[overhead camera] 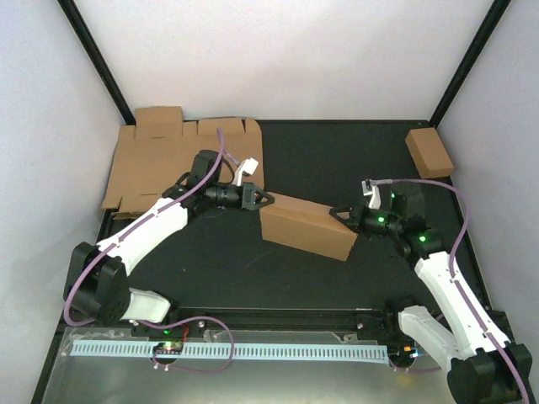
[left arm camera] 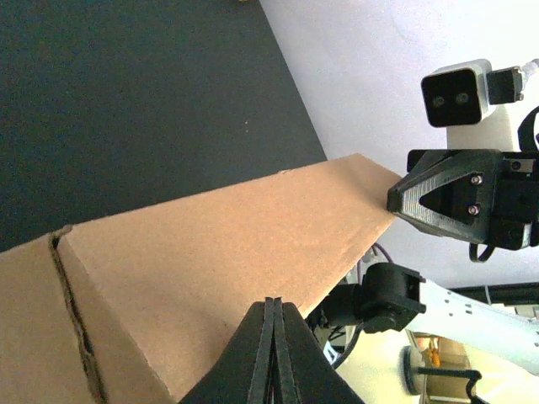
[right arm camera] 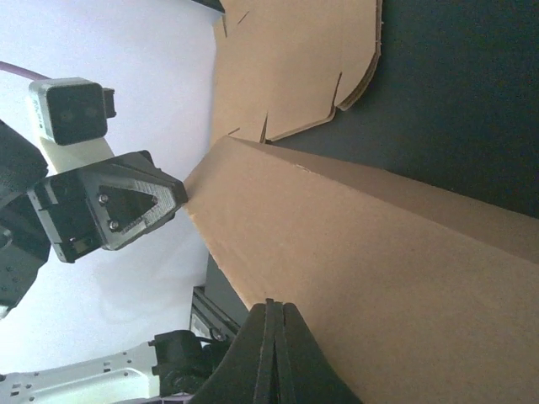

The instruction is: Fold the paper box

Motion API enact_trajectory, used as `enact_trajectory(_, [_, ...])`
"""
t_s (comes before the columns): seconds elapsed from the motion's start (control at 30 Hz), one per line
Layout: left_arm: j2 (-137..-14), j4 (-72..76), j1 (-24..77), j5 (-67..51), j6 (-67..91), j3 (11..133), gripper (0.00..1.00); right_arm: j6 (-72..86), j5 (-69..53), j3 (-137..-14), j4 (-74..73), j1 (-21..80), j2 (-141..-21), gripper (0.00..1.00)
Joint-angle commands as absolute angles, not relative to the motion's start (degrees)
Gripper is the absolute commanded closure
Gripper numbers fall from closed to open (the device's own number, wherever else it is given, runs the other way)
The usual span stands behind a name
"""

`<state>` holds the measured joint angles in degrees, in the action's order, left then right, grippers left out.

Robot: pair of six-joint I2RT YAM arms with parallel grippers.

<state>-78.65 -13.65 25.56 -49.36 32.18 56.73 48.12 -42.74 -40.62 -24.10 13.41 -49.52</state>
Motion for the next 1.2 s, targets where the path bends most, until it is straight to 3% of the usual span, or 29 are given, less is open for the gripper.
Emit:
enact_trajectory(0.0, [-77.80,-13.41,25.27,-48.72,32.36,53.32,0.99,47.31,-42.98,-37.52,-25.53,12.96,-48.33,0.99])
enact_trajectory(0.27, [-77.30,-12.59,25.27,-48.21,31.94,50.12,0.99,46.76,-43.37,-36.25,-25.68,12.92,-47.88,0.99])
enact_trajectory(0.6, [-77.86,-16.62,25.31,-47.49,30.80,56.23,0.98,37.41,-44.33,-52.96,-40.10,7.63,-51.76,0.99])
enact_trajectory(0.8, [-78.19,-15.06,24.92,-49.32,33.25,58.96,0.98,37.12,-51.00,-45.46,-36.93,4.23,-51.35,0.99])
enact_trajectory(1.17, [-80.37,-13.55,24.39,-49.86,33.01,55.75,0.98,38.09,-50.93,-33.96,-30.97,4.11,-49.89,0.98])
